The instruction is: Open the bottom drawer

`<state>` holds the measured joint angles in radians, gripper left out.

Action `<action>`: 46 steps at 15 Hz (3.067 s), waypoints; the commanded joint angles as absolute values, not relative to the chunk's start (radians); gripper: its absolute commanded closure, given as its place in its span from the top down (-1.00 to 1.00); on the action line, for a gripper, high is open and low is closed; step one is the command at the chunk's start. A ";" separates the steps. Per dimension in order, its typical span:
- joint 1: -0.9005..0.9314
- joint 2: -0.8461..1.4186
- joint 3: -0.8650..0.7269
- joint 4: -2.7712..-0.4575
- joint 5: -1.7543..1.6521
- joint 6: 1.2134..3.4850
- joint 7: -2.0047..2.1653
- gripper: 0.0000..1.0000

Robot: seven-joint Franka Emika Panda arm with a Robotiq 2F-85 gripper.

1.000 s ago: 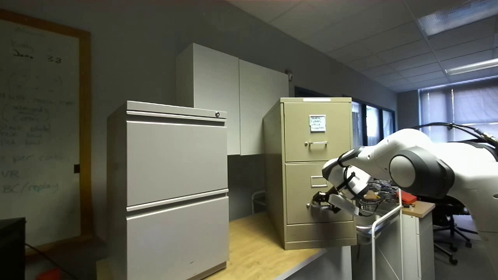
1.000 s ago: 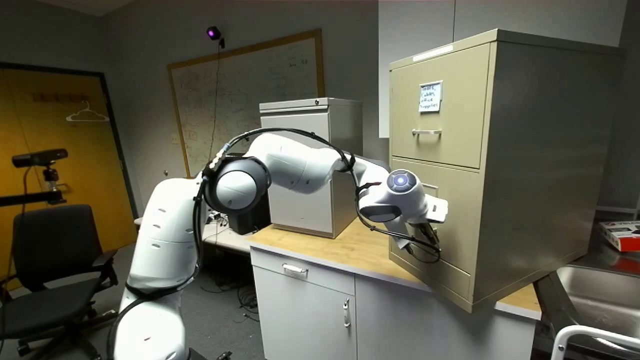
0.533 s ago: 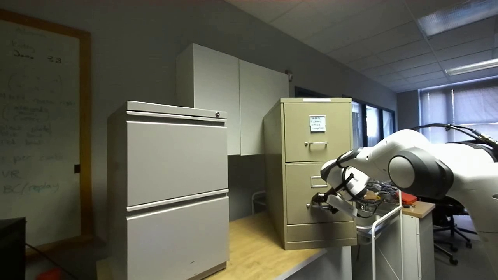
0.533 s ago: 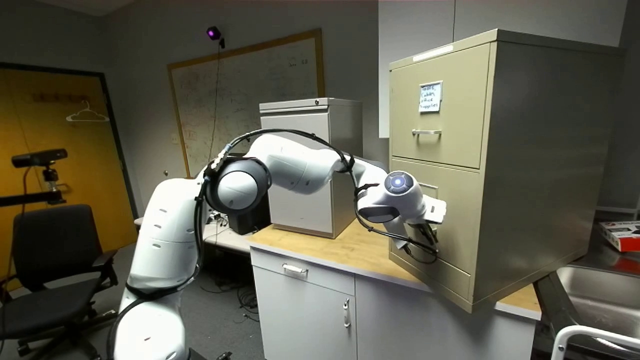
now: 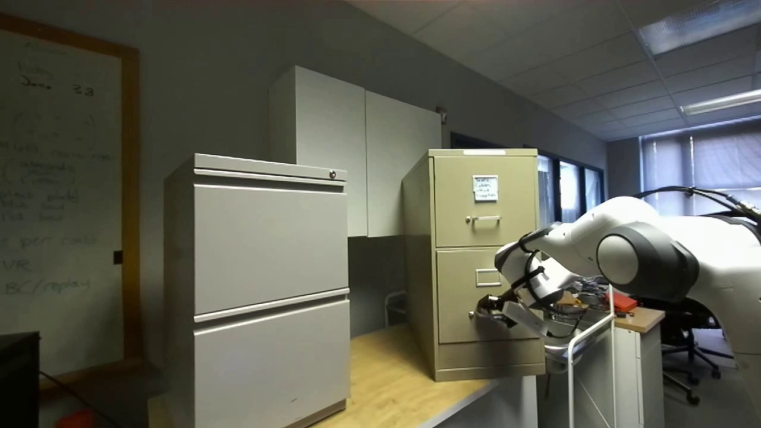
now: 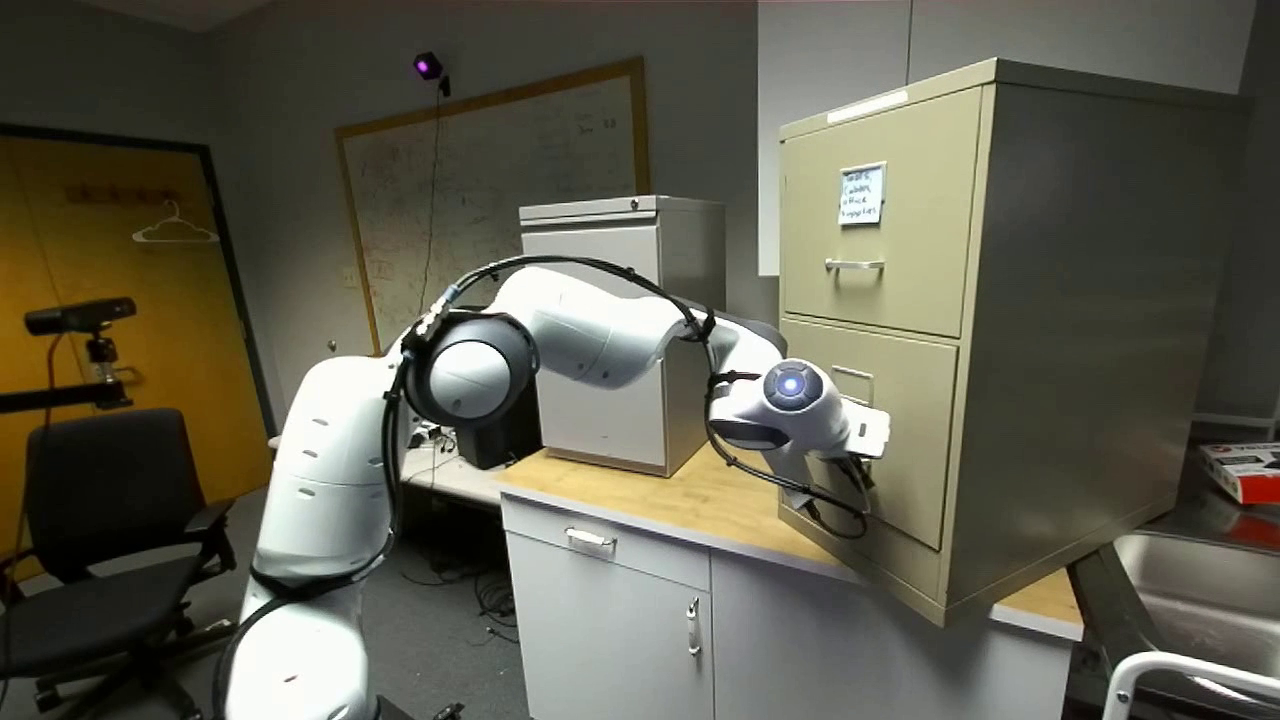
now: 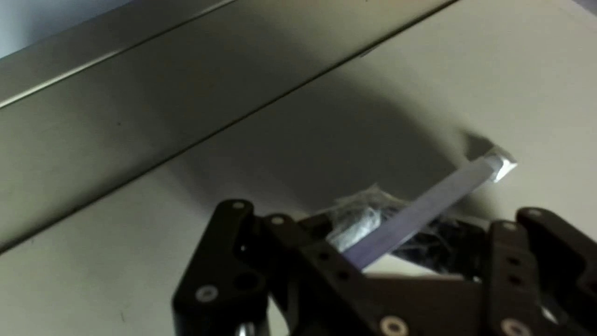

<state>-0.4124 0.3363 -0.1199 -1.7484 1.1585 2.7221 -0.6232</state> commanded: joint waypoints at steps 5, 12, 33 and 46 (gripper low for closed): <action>-0.436 0.156 -0.081 -2.037 1.366 2.594 -0.873 -0.99; -0.408 0.030 -0.164 -2.214 1.435 2.446 -0.931 -0.99; -0.400 -0.411 -0.321 -2.729 1.317 2.221 -0.901 -0.99; -0.432 -0.555 -0.316 -2.881 1.304 2.239 -0.910 -0.06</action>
